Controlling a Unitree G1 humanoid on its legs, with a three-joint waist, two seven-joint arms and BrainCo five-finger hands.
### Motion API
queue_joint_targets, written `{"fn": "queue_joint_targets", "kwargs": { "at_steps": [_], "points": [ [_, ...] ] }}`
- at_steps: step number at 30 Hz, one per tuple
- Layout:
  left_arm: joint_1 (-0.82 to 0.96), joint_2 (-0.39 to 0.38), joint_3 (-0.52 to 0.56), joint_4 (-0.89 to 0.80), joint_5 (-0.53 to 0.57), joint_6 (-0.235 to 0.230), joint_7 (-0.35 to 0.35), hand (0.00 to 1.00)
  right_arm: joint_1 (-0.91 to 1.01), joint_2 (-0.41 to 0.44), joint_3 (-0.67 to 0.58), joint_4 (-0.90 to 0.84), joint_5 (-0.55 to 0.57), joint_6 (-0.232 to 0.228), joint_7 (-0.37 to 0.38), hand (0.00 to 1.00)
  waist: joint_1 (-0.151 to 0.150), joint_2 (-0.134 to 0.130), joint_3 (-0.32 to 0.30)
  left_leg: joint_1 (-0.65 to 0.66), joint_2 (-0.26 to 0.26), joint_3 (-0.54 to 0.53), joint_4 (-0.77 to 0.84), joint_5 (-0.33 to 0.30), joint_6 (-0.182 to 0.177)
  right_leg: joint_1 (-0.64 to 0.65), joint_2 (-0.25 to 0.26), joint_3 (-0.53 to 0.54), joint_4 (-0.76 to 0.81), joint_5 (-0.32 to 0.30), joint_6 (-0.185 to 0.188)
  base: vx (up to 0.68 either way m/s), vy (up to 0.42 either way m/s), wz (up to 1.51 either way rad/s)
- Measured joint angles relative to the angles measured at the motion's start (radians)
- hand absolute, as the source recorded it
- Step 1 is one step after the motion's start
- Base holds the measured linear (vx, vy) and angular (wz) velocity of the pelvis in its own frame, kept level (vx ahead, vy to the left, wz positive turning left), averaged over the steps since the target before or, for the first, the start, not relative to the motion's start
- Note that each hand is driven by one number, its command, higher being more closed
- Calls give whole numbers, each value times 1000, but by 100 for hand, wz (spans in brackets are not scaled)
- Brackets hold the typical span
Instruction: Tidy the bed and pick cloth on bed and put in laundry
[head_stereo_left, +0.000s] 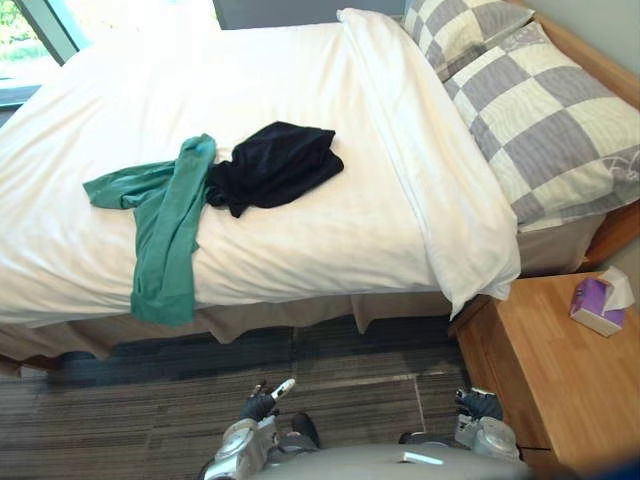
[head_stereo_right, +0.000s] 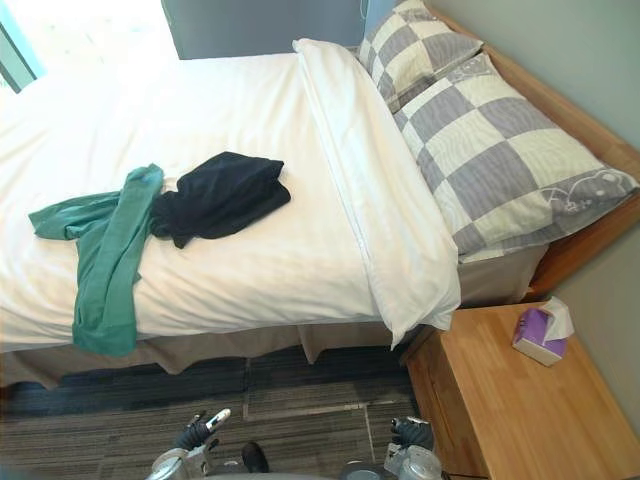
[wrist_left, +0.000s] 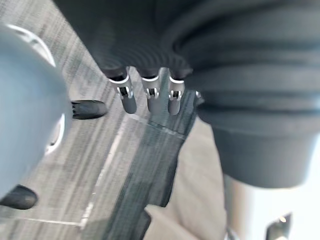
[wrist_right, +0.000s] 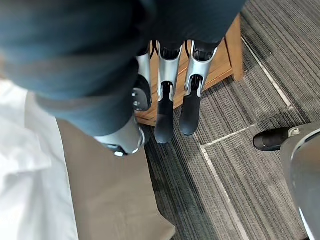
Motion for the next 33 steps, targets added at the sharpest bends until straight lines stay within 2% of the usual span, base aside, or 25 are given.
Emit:
{"fn": "queue_joint_targets", "kwargs": {
  "at_steps": [1, 3, 5, 7, 8, 9, 13, 14, 16, 17, 18, 19, 20, 22, 23, 24, 25, 26, 27, 28, 29, 30, 31, 32, 33],
  "points": [
    [12, -12, 5, -7, -1, 8, 2, 0, 19, -3, -22, -29, -1, -1, -11, 0, 1, 17, -10, 17, 1, -28, -32, -18, 1, -4, 10, 8, 1, 1, 3, -105, 6, -19],
    [26, -14, 12, -19, 0, 33, 1, 0, 31, -9, -31, -58, -1, 0, -20, 0, 0, 21, -13, 38, -15, -32, -115, -7, -5, -14, 17, 14, -16, 13, 5, -115, 38, -19],
    [41, -23, 51, -29, 2, 51, -3, 0, 47, -11, -31, -130, -5, 3, -25, 0, 6, 20, -12, 9, -13, -31, -109, -13, -2, -35, 21, 41, -54, 47, 4, -76, 36, -27],
    [76, -48, 121, -50, 0, 61, -8, 0, 48, -12, -27, -182, -12, 11, -24, 0, 15, 21, -11, -18, -6, -34, -63, -72, -9, -33, 28, 69, -90, 62, 1, -17, 30, -41],
    [81, -54, 140, -53, 1, 57, -14, 0, 46, -18, -22, -198, -15, 12, -18, 0, 26, 26, -7, -27, 7, -33, -32, -79, -12, -44, 32, 66, -42, 58, -1, 13, 11, -30],
    [91, -51, 161, -56, 2, 52, -26, 0, 49, -21, -21, -202, -34, 12, -14, 0, 27, 14, -4, -33, 7, -34, 14, -90, -5, -69, 21, 70, 15, 33, -5, 3, 9, -14],
    [121, -50, 169, -68, 0, 31, -42, 0, 30, -40, -16, -198, -68, 12, 6, 0, 31, 8, -15, -25, -4, -26, 70, -123, 7, -85, 15, 133, 53, -9, -11, 15, 61, -39],
    [120, -40, 167, -68, 0, 36, -44, 0, 21, -38, -6, -198, -91, 12, 11, 0, 32, -2, -19, -37, -19, -26, 77, -134, 26, -112, 7, 148, 71, -24, -15, 40, 75, -45],
    [117, -18, 166, -70, 0, 44, -44, 0, 21, -35, 12, -197, -90, 13, 5, 0, 33, -29, -12, -44, -33, -31, 81, -153, 44, -138, -22, 121, 141, -31, -4, 38, 67, -34],
    [115, 0, 156, -67, 3, 44, -44, 0, 13, -29, 33, -196, -90, 16, -15, 0, 26, -51, 5, -25, -53, -30, 72, -160, 46, -212, -55, 89, 325, -43, 20, 5, 22, -10],
    [109, 27, 141, -64, 13, 44, -45, 0, 10, -26, 53, -196, -90, 21, -43, 0, 18, -73, 24, 9, -57, -33, 49, -162, 48, -303, -83, 60, 511, 4, 40, 34, 20, 2],
    [109, 42, 125, -63, 16, 46, -45, 0, 11, -27, 61, -196, -90, 24, -58, 0, 14, -75, 36, 34, -51, -36, 35, -161, 48, -324, -87, 45, 563, 19, 47, 111, 42, 16],
    [109, 52, 107, -64, 39, 46, -43, 0, 9, -30, 60, -201, -89, 25, -79, 0, 11, -64, 55, 78, -27, -37, 23, -162, 47, -313, -94, -9, 568, -9, 44, 193, 46, 10],
    [112, 58, 94, -67, 43, 59, -33, 0, 6, -33, 63, -273, -89, 31, -94, 0, 14, -64, 53, 108, 7, -41, 12, -172, 31, -289, -78, -59, 417, -17, 58, 161, 22, 8],
    [91, 71, 75, -68, 43, 80, -17, 0, 2, -32, 66, -351, -90, 45, -97, 0, 10, -63, 53, 99, 26, -60, 7, -175, 23, -280, -54, -65, 266, 14, 76, 163, -48, 25],
    [78, 76, 64, -68, 43, 91, -10, 0, -2, -32, 66, -388, -90, 55, -99, 0, 6, -64, 53, 90, 32, -69, 4, -174, 20, -282, -43, -64, 194, 39, 86, 259, -95, 43],
    [57, 79, 41, -69, 43, 109, 9, 0, -17, -33, 66, -441, -90, 76, -111, 0, -3, -67, 54, 84, 33, -87, -4, -172, 10, -284, -28, -58, 90, 91, 102, 278, -147, 40],
    [44, 76, 29, -79, 43, 122, 19, 0, -33, -33, 66, -467, -90, 100, -127, 0, -3, -80, 60, 88, 24, -94, -10, -171, -7, -273, -23, -35, 35, 136, 104, 238, -152, 37],
    [43, 76, 25, -89, 43, 126, 24, 0, -36, -31, 66, -480, -90, 109, -134, 0, -2, -92, 60, 90, 14, -100, -10, -174, -17, -267, -24, -23, 21, 154, 99, 266, -213, 47],
    [47, 90, 20, -98, 48, 128, 30, 0, -26, -27, 65, -510, -91, 122, -137, 0, -7, -135, 55, 96, -20, -120, -10, -181, -34, -241, -40, 3, 15, 175, 83, 241, -212, 55],
    [26, 90, 22, -89, 50, 131, 37, 0, -37, -44, 55, -522, -91, 132, -136, 0, -9, -131, 63, 105, -17, -136, -7, -182, -51, -230, -31, 6, 22, 183, 3, 384, -256, 55],
    [30, 59, 10, -127, 52, 131, 44, 0, -52, -67, 23, -590, -91, 144, -136, 0, -6, -79, 66, 98, 18, -141, -8, -184, -61, -229, 0, -11, 19, 166, -5, 320, -180, 22],
    [31, 42, 12, -134, 52, 131, 48, 0, -67, -78, 15, -611, -91, 144, -136, 100, -3, -67, 72, 95, 31, -141, -7, -185, -65, -229, 11, -18, 13, 168, -6, 348, -164, 6],
    [29, 27, 9, -136, 55, 132, 49, 0, -89, -91, 2, -642, -90, 146, -135, 100, -3, -37, 66, 88, 47, -141, -11, -186, -72, -229, 25, -29, 1, 168, -7, 261, -112, 6],
    [27, 18, 6, -142, 55, 135, 48, 0, -128, -109, -19, -677, -84, 145, -135, 100, -6, -21, 66, 87, 62, -141, -25, -178, -83, -229, 41, -42, -11, 167, -8, 246, -89, 10]
  ]
}}
